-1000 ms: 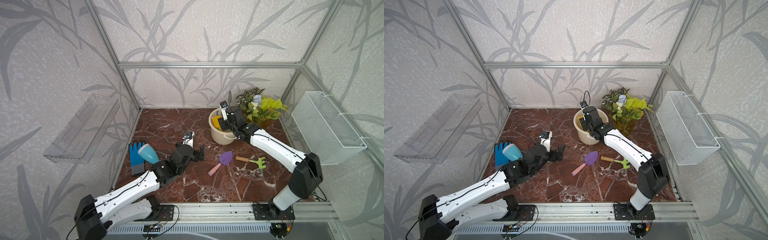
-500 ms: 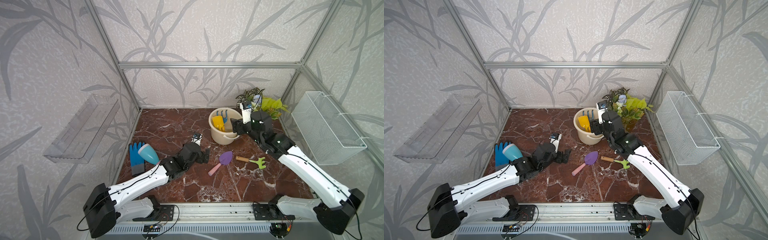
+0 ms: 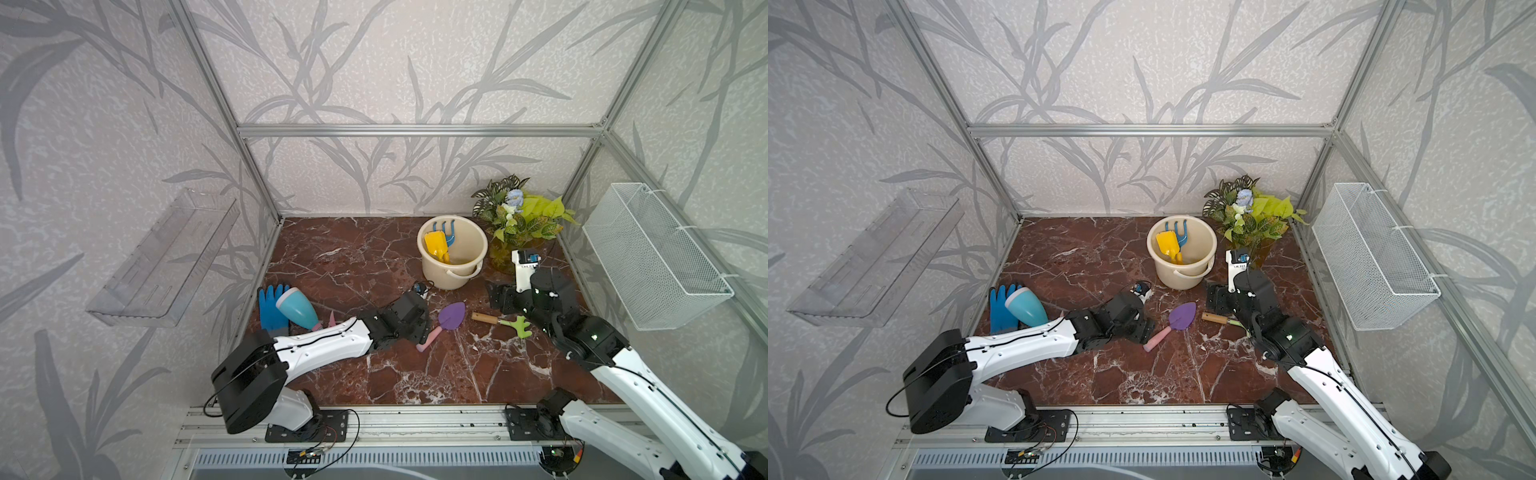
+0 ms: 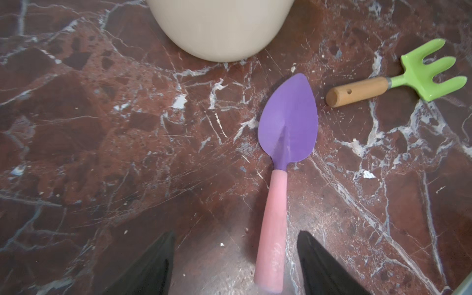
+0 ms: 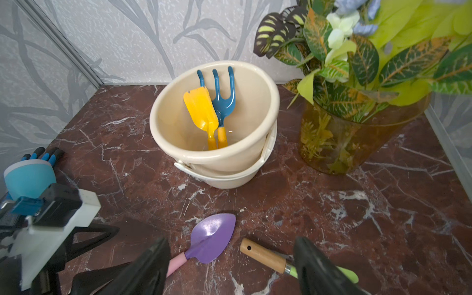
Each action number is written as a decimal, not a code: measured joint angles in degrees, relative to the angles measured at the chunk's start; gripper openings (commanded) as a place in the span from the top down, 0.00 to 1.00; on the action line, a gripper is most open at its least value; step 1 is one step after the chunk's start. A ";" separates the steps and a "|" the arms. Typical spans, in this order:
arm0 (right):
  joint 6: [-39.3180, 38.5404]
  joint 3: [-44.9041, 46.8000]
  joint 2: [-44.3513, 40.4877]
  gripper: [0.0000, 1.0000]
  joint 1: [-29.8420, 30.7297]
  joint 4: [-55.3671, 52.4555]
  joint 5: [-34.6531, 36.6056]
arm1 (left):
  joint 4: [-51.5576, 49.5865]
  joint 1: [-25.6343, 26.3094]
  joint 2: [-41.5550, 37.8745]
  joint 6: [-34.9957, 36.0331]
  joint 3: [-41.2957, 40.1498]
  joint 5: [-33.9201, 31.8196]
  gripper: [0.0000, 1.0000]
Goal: Organize the gardening tools
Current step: Pick up the gardening tool from the center of the board.
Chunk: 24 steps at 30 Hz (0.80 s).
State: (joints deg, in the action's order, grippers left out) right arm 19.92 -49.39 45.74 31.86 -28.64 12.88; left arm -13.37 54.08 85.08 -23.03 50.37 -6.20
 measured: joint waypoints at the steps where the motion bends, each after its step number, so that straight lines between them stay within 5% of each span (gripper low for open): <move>1: 0.55 1.05 -0.92 0.20 -0.09 -0.13 0.07 | -0.35 0.42 1.62 -0.04 0.74 0.22 0.31; 16: 4.35 5.01 -3.41 0.20 -0.31 -1.42 0.98 | -5.38 3.96 15.45 0.50 7.67 2.27 0.44; 24: 5.55 6.12 -3.43 0.21 -0.33 -1.44 1.68 | -5.90 4.87 16.83 0.61 7.69 2.80 0.70</move>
State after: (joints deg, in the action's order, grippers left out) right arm 25.47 -43.27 42.30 31.53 -30.09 14.57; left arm -19.27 58.96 101.91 -22.41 58.06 -3.40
